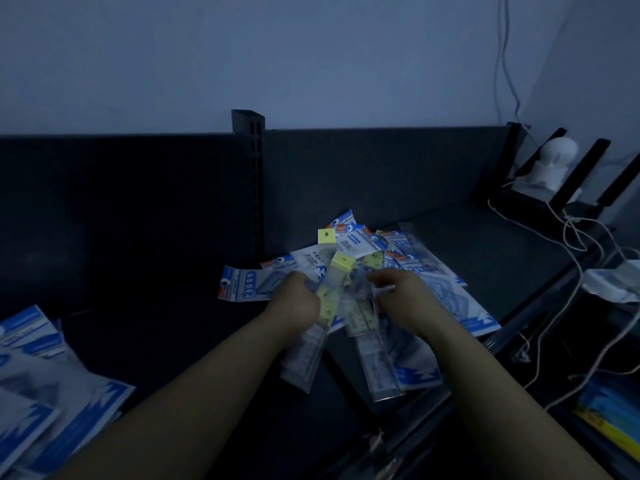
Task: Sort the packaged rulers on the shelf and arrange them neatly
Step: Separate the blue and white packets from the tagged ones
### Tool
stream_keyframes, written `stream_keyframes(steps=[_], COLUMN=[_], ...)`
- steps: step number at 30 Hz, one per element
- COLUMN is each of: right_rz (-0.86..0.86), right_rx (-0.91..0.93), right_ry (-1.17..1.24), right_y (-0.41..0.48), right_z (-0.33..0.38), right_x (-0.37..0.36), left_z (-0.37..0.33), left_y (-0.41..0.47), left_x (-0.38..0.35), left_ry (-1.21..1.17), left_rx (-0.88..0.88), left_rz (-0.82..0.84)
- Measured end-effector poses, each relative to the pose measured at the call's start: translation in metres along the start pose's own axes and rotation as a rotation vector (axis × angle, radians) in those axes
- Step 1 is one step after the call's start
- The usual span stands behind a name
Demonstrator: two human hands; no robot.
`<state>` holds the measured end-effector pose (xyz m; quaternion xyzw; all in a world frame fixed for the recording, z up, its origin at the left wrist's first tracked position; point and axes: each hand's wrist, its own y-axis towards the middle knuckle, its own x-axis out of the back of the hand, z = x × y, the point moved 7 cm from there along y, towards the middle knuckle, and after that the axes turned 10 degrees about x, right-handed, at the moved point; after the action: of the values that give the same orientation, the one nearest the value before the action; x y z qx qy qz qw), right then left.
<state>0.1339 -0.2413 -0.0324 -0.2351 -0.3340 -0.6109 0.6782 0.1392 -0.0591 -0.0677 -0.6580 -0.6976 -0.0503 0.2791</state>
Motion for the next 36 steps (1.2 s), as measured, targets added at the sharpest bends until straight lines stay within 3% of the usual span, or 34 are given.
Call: stream_keyframes(steps=[5, 8, 10, 12, 14, 15, 16, 17, 20, 25, 30, 36], right_rz=[0.118, 0.191, 0.209, 0.227, 0.212, 0.182, 0.133, 0.082, 0.085, 0.234, 0.242, 0.268], right_rx=[0.225, 0.196, 0.183, 0.173, 0.161, 0.166, 0.176, 0.183, 0.201, 0.260, 0.184, 0.222], right_ry=[-0.240, -0.158, -0.056, 0.049, 0.135, 0.149, 0.110, 0.026, -0.168, -0.090, -0.069, -0.298], right_y=[0.006, -0.004, -0.012, -0.018, -0.022, -0.023, -0.023, -0.022, -0.020, -0.028, -0.031, -0.034], right_z=[0.016, 0.017, 0.019, 0.021, 0.023, 0.025, 0.026, 0.025, 0.019, 0.021, 0.014, 0.011], right_x=[-0.018, -0.025, -0.026, -0.028, -0.028, -0.026, -0.021, -0.015, -0.016, -0.036, -0.032, -0.027], left_z=[0.004, 0.003, 0.002, 0.005, 0.003, -0.002, -0.001, -0.002, 0.003, 0.004, -0.001, -0.002], left_y=[0.003, -0.003, -0.001, -0.001, 0.009, 0.009, 0.011, 0.012, 0.006, 0.003, -0.002, 0.003], left_x=[0.003, 0.002, 0.003, 0.008, 0.001, -0.001, -0.005, 0.005, 0.004, 0.007, 0.002, 0.005], left_ry=[-0.258, -0.309, -0.194, -0.260, -0.116, -0.314, -0.313, -0.203, -0.097, -0.159, 0.224, 0.332], left_rx=[0.144, 0.132, 0.109, 0.139, 0.079, 0.024, 0.094, 0.011, 0.077, 0.087, -0.028, 0.008], left_rz=[0.099, 0.137, 0.087, 0.015, 0.065, 0.134, 0.188, 0.036, 0.064, 0.051, -0.028, 0.008])
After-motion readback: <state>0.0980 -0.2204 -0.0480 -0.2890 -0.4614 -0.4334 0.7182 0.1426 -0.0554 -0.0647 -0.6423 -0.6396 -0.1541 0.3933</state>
